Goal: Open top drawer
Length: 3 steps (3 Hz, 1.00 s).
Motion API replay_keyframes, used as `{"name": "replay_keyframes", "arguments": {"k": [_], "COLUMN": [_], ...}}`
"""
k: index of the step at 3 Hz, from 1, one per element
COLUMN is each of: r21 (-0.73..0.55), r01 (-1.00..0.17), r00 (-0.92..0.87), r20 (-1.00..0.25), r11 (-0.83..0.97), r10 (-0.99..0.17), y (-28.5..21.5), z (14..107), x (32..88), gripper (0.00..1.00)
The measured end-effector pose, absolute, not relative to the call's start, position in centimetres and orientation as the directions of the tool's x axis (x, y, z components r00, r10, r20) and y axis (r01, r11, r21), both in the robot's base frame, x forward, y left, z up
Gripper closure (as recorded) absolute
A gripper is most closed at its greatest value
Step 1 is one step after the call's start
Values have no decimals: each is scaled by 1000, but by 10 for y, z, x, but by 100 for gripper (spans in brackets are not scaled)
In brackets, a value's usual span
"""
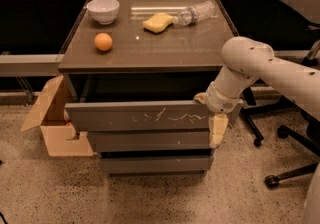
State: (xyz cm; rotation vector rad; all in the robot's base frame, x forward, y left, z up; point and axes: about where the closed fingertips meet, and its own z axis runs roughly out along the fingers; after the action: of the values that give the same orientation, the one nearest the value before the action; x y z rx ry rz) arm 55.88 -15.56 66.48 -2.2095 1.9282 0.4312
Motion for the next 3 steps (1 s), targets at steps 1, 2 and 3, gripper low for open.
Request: {"name": "replay_keyframes", "arguments": {"k": [1, 2, 3], "r21": [83, 90, 96], "r01": [-982, -981, -980], "r00": [133, 134, 133], "r20": [-319, -320, -324], "r11": [-167, -170, -172], "r10": [-939, -938, -937], "y": [-153, -153, -152], "z": [676, 680, 680], "x": [541, 538, 534], "gripper": [45, 69, 98]}}
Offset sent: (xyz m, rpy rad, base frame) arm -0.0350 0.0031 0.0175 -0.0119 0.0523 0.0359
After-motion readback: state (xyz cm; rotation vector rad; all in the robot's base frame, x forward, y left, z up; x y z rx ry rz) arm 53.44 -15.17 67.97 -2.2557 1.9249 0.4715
